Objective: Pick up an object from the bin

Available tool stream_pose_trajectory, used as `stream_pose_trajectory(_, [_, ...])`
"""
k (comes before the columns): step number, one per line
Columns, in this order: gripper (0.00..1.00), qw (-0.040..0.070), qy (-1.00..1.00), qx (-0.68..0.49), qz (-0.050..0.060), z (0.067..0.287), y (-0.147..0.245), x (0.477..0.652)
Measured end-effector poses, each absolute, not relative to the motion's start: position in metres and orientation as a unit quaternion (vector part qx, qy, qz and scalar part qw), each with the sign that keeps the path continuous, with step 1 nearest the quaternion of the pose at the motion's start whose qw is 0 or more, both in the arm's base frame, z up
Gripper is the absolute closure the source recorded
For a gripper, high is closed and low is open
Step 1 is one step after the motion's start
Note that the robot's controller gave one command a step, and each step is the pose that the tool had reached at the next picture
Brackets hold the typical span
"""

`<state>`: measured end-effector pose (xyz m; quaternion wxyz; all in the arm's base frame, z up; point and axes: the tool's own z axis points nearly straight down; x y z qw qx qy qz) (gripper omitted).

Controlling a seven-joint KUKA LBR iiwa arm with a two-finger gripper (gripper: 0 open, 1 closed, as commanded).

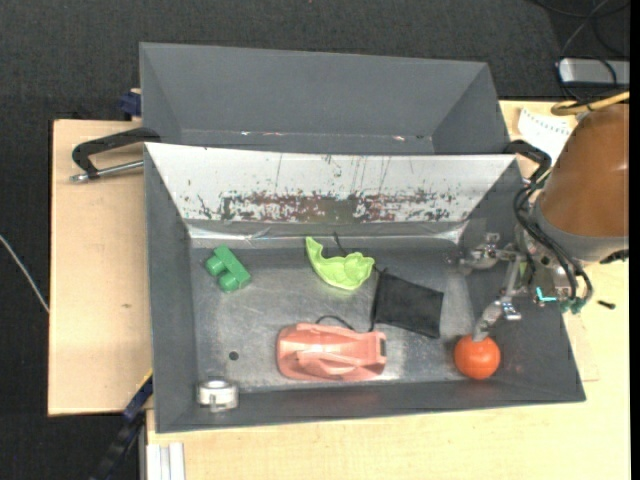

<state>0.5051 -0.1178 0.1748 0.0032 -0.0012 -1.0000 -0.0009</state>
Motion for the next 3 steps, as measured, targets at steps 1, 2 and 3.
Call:
stream_pose_trajectory(1, [0.0,-0.001,-1.0,0.0,0.0,0.179,-0.117,0.507])
stream_pose_trajectory(2, [0.0,-0.004,-1.0,-0.024,0.0,0.125,-0.104,0.539])
stream_pose_trajectory(3, [0.0,-0.003,-1.0,-0.028,0.0,0.11,-0.1,0.545])
